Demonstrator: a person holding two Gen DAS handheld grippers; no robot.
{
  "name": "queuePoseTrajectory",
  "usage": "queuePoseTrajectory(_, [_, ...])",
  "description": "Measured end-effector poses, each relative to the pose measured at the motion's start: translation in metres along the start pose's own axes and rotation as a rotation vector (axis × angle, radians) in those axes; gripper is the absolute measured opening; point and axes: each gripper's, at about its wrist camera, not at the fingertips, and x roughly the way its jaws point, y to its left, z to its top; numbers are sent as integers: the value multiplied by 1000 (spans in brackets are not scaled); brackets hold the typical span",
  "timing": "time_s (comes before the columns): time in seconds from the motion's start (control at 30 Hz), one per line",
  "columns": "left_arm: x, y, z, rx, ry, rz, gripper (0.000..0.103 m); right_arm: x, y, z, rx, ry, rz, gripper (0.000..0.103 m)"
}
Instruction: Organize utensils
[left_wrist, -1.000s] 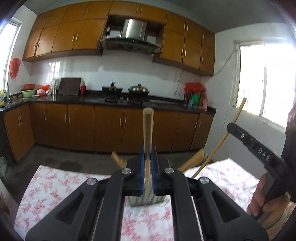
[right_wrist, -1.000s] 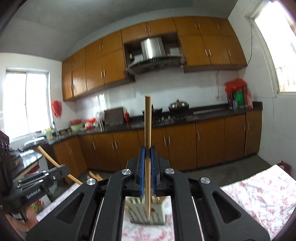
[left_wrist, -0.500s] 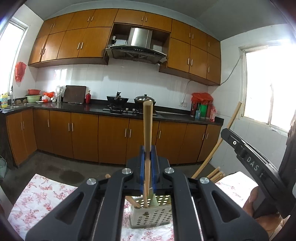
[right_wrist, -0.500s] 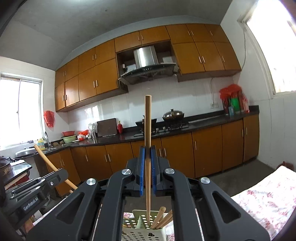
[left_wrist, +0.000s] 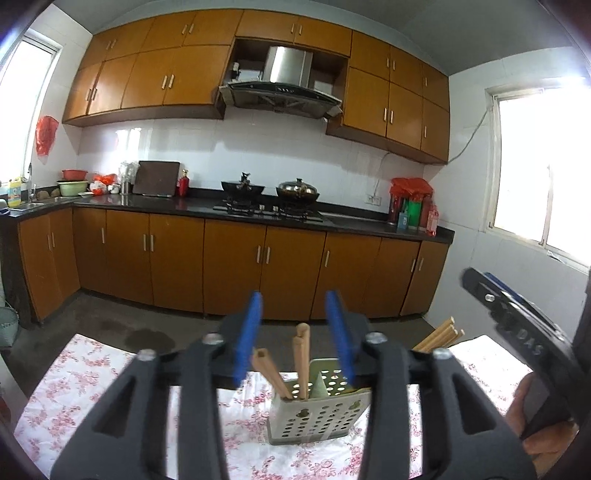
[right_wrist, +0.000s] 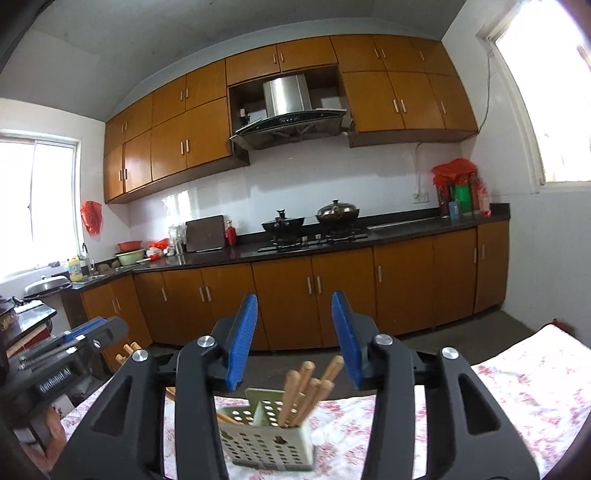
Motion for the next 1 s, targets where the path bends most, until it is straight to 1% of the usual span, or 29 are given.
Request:
queuePoseTrajectory(0.03, [-8,2,0,2,-4,7,51,-6,-2,2,-2,-2,-9,58])
queuePoseTrajectory(0.07, [-18,5,-1,8,-9,15,59,-15,-3,4,-8,-6,-24,71])
queuePoseTrajectory(0.1, [-27,7,-2,15,-14,22,69,-24,-4,4,-16,-10,-38,77])
queuePoseTrajectory(0.13, [-36,8,-4,24,-18,32,75,-36,-4,3,-29,-11,-56,88])
queuePoseTrajectory(0.17, [-47,10,-7,39,-21,49,85,-40,-5,1,-39,-9,-68,96])
queuePoseTrajectory(0.2, [-56,9,-11,52,-26,58,91,-49,-5,-2,-53,-6,-85,98])
queuePoseTrajectory(0.23, [-64,9,-15,66,-29,70,94,-58,-3,-7,-68,0,-103,100])
queuePoseTrajectory(0.27, [-73,9,-19,81,-28,85,98,-63,-2,-10,-79,5,-118,101])
queuePoseTrajectory(0.37, [-99,6,-40,139,-21,143,99,-82,6,-27,-132,27,-186,101])
queuePoseTrajectory(0.4, [-107,6,-50,153,-16,165,99,-85,8,-31,-144,32,-189,101])
queuePoseTrajectory(0.5, [-121,8,-70,143,12,174,99,-99,16,-48,-166,66,-174,101])
queuePoseTrajectory(0.57, [-131,9,-86,129,23,175,99,-106,18,-61,-149,94,-140,101])
queuePoseTrajectory(0.63, [-138,11,-100,137,28,201,99,-111,24,-73,-147,122,-136,101])
queuePoseTrajectory(0.7, [-143,10,-115,157,49,229,99,-114,26,-86,-158,153,-130,101])
queuePoseTrajectory(0.77, [-147,8,-127,166,79,217,99,-120,28,-97,-154,172,-126,101])
queuePoseTrajectory(0.9, [-154,6,-146,159,97,215,99,-129,26,-114,-114,176,-134,101])
queuePoseTrajectory(1.0, [-152,6,-153,144,130,205,99,-129,24,-123,-94,214,-126,101])
